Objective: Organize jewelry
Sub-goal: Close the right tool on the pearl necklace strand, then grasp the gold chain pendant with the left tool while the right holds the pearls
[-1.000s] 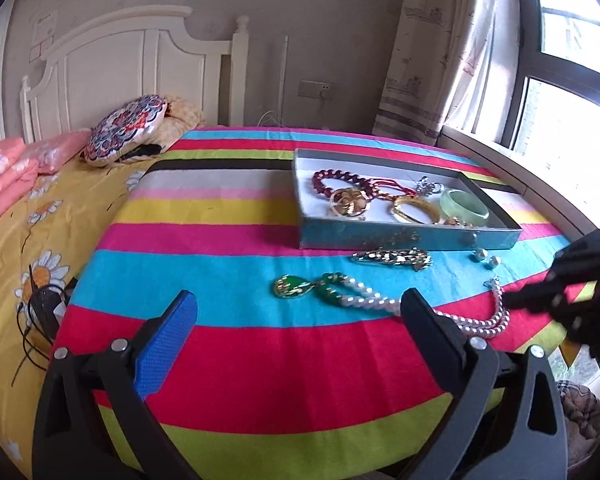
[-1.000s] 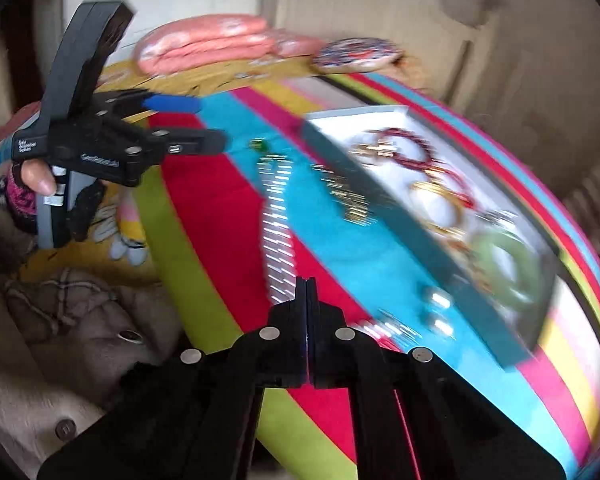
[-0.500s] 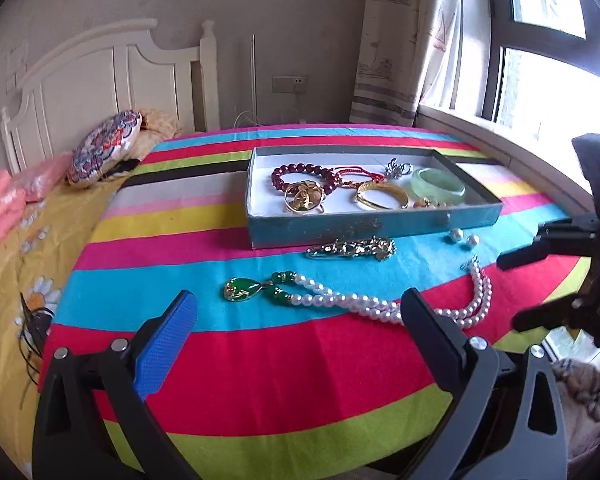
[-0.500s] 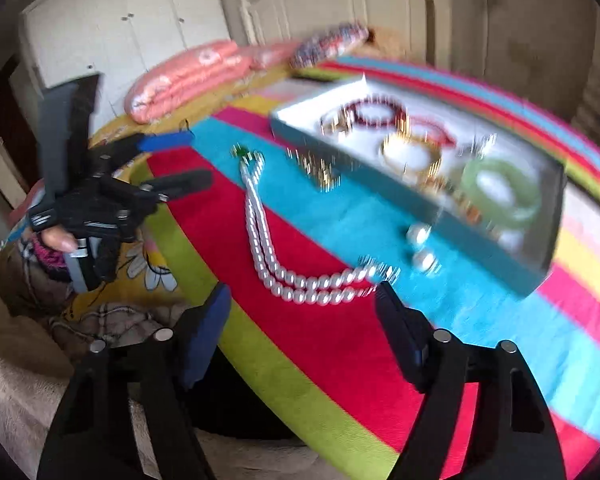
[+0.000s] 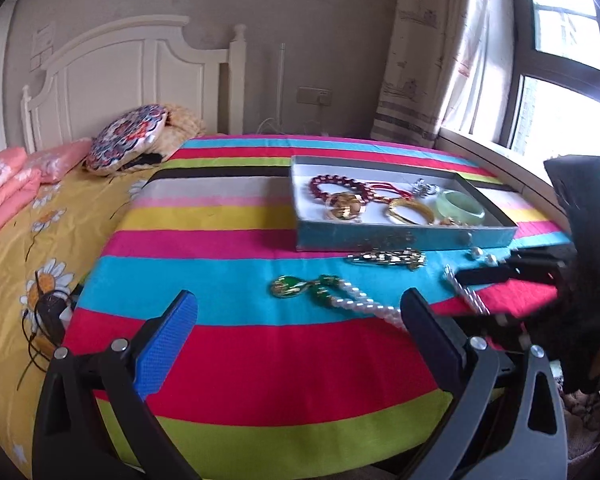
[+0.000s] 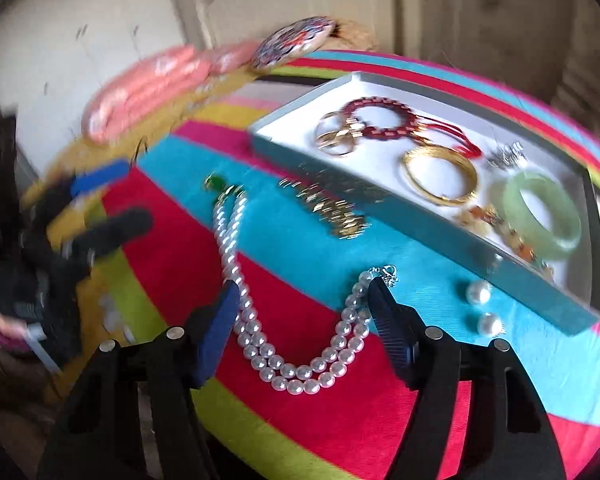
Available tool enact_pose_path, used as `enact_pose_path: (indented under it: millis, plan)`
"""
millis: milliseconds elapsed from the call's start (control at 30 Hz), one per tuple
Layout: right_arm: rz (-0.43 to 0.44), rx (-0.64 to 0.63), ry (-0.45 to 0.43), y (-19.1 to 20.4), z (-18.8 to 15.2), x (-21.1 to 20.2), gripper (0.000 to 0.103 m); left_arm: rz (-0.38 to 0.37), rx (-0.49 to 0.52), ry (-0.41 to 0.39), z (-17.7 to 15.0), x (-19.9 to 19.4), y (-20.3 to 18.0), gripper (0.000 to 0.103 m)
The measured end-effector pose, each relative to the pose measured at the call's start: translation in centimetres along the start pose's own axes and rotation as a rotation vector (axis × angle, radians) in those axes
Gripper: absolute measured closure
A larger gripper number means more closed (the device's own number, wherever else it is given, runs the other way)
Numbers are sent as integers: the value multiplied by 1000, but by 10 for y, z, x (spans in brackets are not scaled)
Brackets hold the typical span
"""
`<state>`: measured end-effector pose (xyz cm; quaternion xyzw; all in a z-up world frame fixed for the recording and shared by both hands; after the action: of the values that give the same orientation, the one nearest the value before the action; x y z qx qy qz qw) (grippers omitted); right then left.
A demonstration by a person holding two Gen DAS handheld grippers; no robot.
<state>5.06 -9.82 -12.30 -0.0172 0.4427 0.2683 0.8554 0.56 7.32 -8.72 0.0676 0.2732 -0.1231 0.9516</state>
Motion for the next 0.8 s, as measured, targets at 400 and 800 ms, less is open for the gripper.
enact_pose_path:
  millis: [400,800]
  plan:
    - [-51,-92,-97,-12,-26,-18,81,6,-37,10,-5,5,10,2]
    - [-124,-9,-181,-69,-35,-58,93,-197,23,137,31,65,-59,2]
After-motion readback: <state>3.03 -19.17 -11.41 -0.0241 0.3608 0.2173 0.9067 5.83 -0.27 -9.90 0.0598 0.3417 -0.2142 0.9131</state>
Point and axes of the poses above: each gripper's, at about its wrist camera, not at the fingertips, and x roughly the way its jaws point, y to its left, z to its top, the point moved 5 cm from there along x, roughly the way its jaws point, and after that the axes turned 10 degrees about x, right-handed, at the moved point
